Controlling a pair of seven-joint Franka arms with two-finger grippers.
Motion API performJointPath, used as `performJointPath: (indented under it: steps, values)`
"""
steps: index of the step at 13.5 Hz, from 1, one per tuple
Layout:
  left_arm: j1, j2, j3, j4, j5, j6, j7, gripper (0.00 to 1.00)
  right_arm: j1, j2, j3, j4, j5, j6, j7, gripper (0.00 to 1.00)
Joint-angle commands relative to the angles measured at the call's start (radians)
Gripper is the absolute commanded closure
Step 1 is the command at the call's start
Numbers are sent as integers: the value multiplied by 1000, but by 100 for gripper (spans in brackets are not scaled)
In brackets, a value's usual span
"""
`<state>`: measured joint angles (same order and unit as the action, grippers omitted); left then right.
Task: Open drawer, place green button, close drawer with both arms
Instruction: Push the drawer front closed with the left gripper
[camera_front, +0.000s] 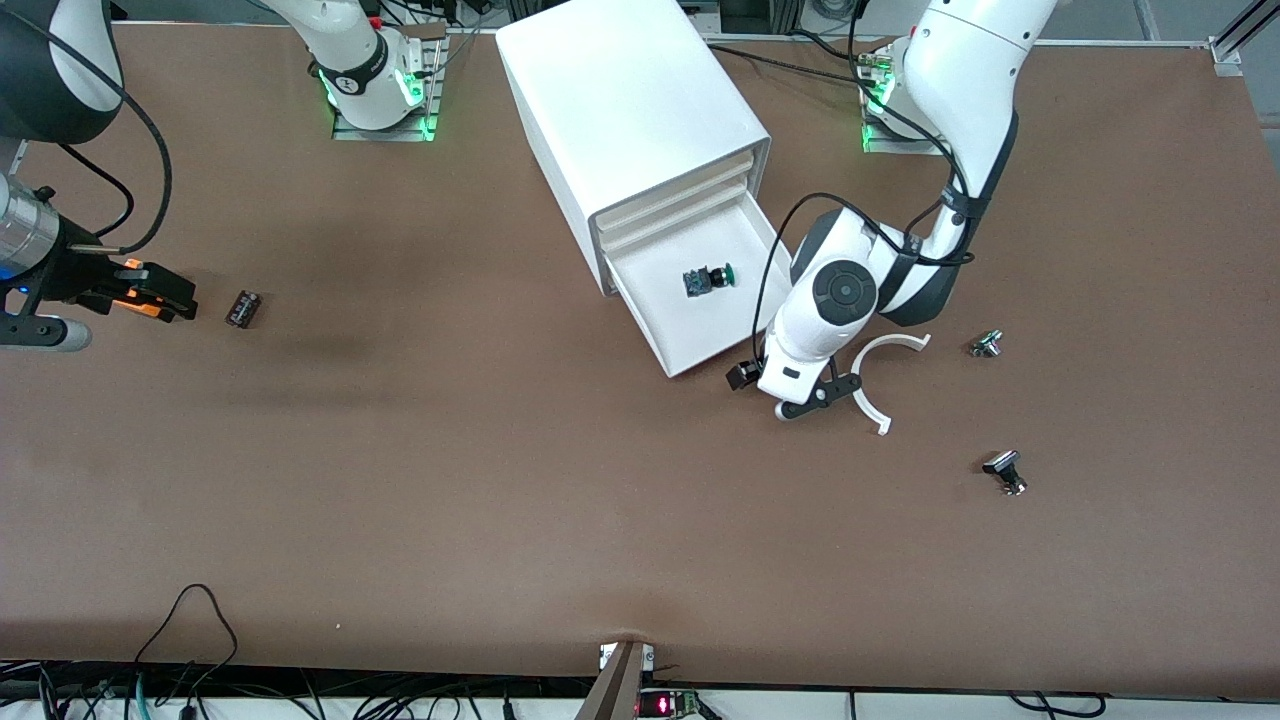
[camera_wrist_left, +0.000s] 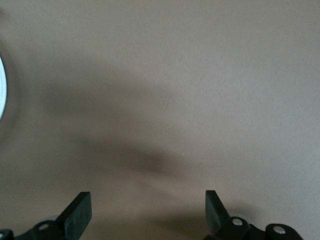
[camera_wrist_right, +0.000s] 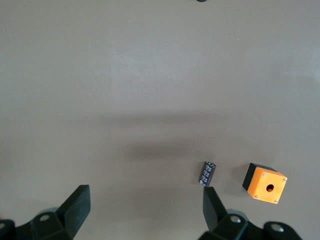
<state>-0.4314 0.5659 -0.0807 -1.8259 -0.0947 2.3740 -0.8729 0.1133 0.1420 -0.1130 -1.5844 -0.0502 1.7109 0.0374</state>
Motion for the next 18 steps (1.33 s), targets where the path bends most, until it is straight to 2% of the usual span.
performJointPath:
  steps: [1,3,6,11,18]
  values:
    - [-26,-66,-1,-79,21,-27,-34,0,-1,1,-2,9,0,3,-17,0]
    - [-41,-80,-16,-85,12,-99,-34,0,-1,-2,1,9,0,-8,-20,0]
    - [-41,-95,-79,-87,-51,-191,-34,0,-3,5,-2,4,1,-13,-47,0]
    - [-53,-103,-146,-115,-174,-213,-34,0,-6,-2,-19,6,-2,-13,-123,0]
    - [-62,-104,-238,-142,-226,-346,-29,0,-3,-7,-10,0,-4,-8,-116,0]
